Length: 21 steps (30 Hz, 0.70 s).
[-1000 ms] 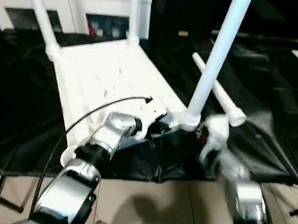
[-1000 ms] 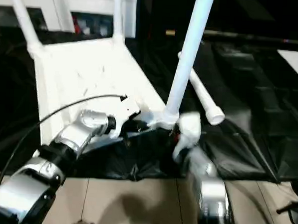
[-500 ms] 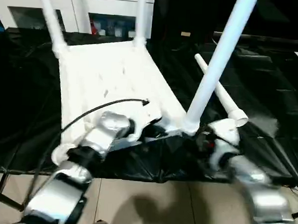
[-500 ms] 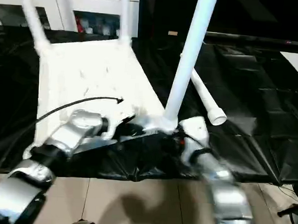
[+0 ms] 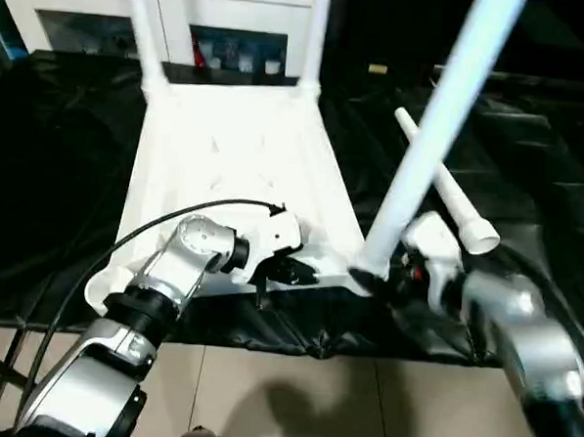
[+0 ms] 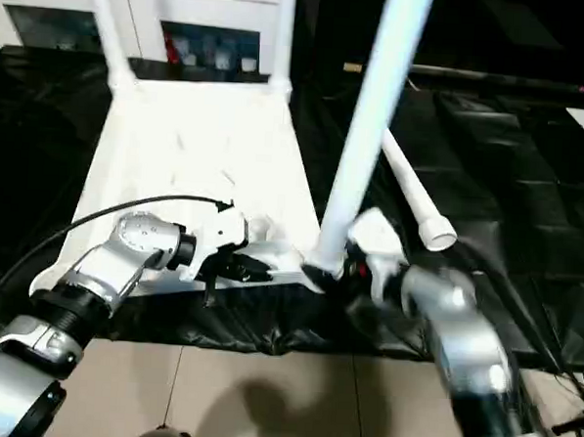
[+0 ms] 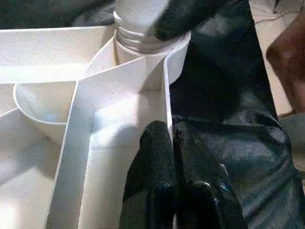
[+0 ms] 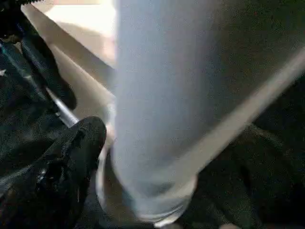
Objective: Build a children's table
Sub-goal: Rotate leg to tighten
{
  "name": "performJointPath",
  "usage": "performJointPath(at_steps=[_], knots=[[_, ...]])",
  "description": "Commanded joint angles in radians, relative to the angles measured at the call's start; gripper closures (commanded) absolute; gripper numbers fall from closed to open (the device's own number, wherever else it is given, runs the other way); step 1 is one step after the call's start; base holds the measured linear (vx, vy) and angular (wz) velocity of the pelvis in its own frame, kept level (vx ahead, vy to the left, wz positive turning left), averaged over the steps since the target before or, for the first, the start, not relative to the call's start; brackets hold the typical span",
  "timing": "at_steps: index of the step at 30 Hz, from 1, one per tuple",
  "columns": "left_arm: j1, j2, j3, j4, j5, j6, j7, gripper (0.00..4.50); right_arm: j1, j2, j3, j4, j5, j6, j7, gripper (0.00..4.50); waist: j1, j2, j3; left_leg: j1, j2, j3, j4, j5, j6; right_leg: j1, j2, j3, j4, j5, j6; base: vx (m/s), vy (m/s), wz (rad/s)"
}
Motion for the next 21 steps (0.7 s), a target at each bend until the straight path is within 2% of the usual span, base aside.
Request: performJointPath(at_steps=[1, 2, 3, 6, 7, 9, 10, 12, 18, 21], knots=[[-0.005, -0.006, -0.032, -0.015, 0.005, -0.014, -0.039, 4.5, -0.023, -0.012, 0.019, 0.04, -0.002, -0.022, 0.041, 0.37, -0.004, -0.009, -0.079, 0.02, 0.028, -0.01, -0.058, -0.231, 0.04, 0.046, -0.053, 0.044, -0.055, -0.232, -0.209, 0.0, 0.0, 0.0], [-0.005, -0.004, -0.032, -0.014, 0.005, -0.014, -0.041, 4.5, -0.039, -0.016, 0.026, 0.066, 0.001, -0.028, 0.065, 0.4, -0.004, -0.013, -0.081, 0.015, 0.027, -0.01, -0.058, -0.214, 0.045, 0.051, -0.053, 0.045, -0.05, -0.217, -0.208, 0.0, 0.0, 0.0], [-0.006, -0.002, -0.032, -0.013, 0.005, -0.014, -0.044, 4.5, -0.054, -0.021, 0.036, 0.087, 0.002, -0.036, 0.093, 0.63, -0.005, -0.012, -0.081, 0.016, 0.026, -0.01, -0.057, -0.214, 0.047, 0.05, -0.054, 0.044, -0.049, -0.218, -0.211, 0.0, 0.0, 0.0], [-0.007, 0.003, -0.031, -0.011, 0.004, -0.015, -0.05, 4.5, -0.084, -0.025, 0.052, 0.14, -0.002, -0.057, 0.14, 0.77, -0.007, -0.013, -0.078, 0.015, 0.025, -0.009, -0.055, -0.231, 0.048, 0.048, -0.054, 0.045, -0.054, -0.262, -0.206, 0.0, 0.0, 0.0], [-0.008, 0.006, -0.03, -0.009, 0.003, -0.014, -0.052, 4.5, -0.098, -0.023, 0.057, 0.167, -0.006, -0.071, 0.155, 0.83, -0.006, -0.018, -0.078, 0.016, 0.025, -0.008, -0.054, -0.235, 0.048, 0.047, -0.054, 0.045, -0.056, -0.279, -0.201, 0.0, 0.0, 0.0], [-0.011, 0.011, -0.029, -0.005, 0.002, -0.015, -0.055, 4.5, -0.117, -0.02, 0.07, 0.205, -0.005, -0.082, 0.196, 1.07, -0.006, -0.016, -0.077, 0.017, 0.025, -0.009, -0.054, -0.245, 0.044, 0.045, -0.054, 0.045, -0.057, -0.311, -0.196, 0.0, 0.0, 0.0], [-0.012, 0.012, -0.028, -0.004, 0.002, -0.015, -0.055, 4.5, -0.12, -0.018, 0.072, 0.211, -0.005, -0.084, 0.202, 1.16, -0.007, -0.016, -0.075, 0.014, 0.025, -0.01, -0.055, -0.257, 0.039, 0.045, -0.053, 0.045, -0.059, -0.333, -0.19, 0.0, 0.0, 0.0], [-0.012, 0.014, -0.028, -0.004, 0.0, -0.015, -0.056, 4.5, -0.132, -0.014, 0.074, 0.237, -0.007, -0.095, 0.213, 1.33, -0.007, -0.015, -0.074, 0.019, 0.026, -0.011, -0.054, -0.282, 0.032, 0.04, -0.053, 0.046, -0.061, -0.364, -0.182, 0.0, 0.0, 0.0], [-0.018, 0.015, -0.028, 0.008, 0.001, -0.018, -0.053, 4.5, -0.163, 0.003, 0.074, 0.305, -0.009, -0.124, 0.228, 1.82, -0.008, -0.012, -0.075, 0.019, 0.025, -0.013, -0.055, -0.296, 0.023, 0.039, -0.051, 0.046, -0.061, -0.37, -0.183, 0.0, 0.0, 0.0], [-0.028, 0.007, -0.022, 0.026, 0.006, -0.006, -0.023, 4.5, -0.174, 0.024, 0.058, 0.341, 0.003, -0.127, 0.22, 1.87, -0.009, -0.01, -0.075, 0.019, 0.024, -0.013, -0.055, -0.309, 0.019, 0.039, -0.051, 0.045, -0.063, -0.379, -0.184, 0.0, 0.0, 0.0]])
